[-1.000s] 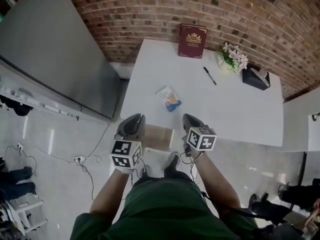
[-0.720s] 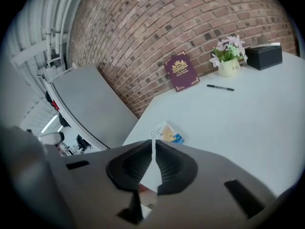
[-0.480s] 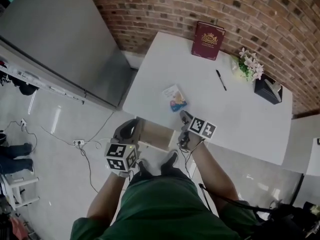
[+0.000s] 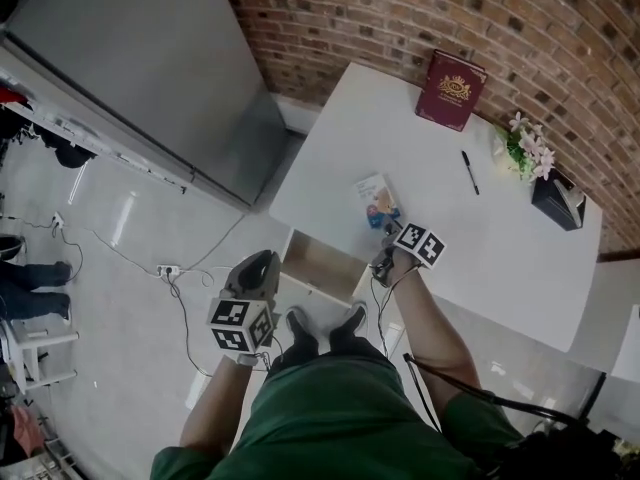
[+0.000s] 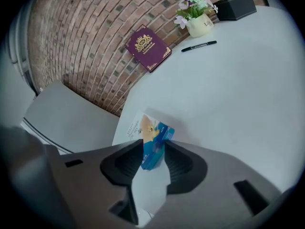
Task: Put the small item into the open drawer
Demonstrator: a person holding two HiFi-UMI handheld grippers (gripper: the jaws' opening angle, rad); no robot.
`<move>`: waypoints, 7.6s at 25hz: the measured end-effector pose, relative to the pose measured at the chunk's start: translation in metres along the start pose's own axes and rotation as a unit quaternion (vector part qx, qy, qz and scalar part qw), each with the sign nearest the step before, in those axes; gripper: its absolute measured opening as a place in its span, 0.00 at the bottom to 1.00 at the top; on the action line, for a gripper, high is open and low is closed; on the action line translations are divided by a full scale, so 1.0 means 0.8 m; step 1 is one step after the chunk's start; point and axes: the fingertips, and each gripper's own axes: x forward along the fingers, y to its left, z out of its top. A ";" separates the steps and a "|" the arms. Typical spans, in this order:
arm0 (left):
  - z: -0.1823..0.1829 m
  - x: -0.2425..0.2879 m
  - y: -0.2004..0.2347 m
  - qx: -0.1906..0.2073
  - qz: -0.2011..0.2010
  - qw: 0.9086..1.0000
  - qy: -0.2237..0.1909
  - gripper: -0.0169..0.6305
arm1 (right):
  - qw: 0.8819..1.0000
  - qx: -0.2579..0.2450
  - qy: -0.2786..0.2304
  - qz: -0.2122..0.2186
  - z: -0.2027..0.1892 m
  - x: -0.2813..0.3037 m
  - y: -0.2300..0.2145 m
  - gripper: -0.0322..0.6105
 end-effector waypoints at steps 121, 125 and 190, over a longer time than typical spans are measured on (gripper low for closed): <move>-0.254 0.053 0.138 -0.073 -0.039 0.988 0.132 0.09 | 0.946 -0.296 0.112 -0.067 -0.300 0.126 -0.045 0.20; -0.225 0.051 0.132 -0.068 -0.042 0.990 0.114 0.09 | 0.933 -0.346 0.100 -0.030 -0.292 0.102 0.002 0.17; 0.244 -0.137 0.017 0.087 -0.083 0.956 -0.267 0.09 | 0.762 -0.519 -0.330 0.202 -0.039 -0.326 0.516 0.05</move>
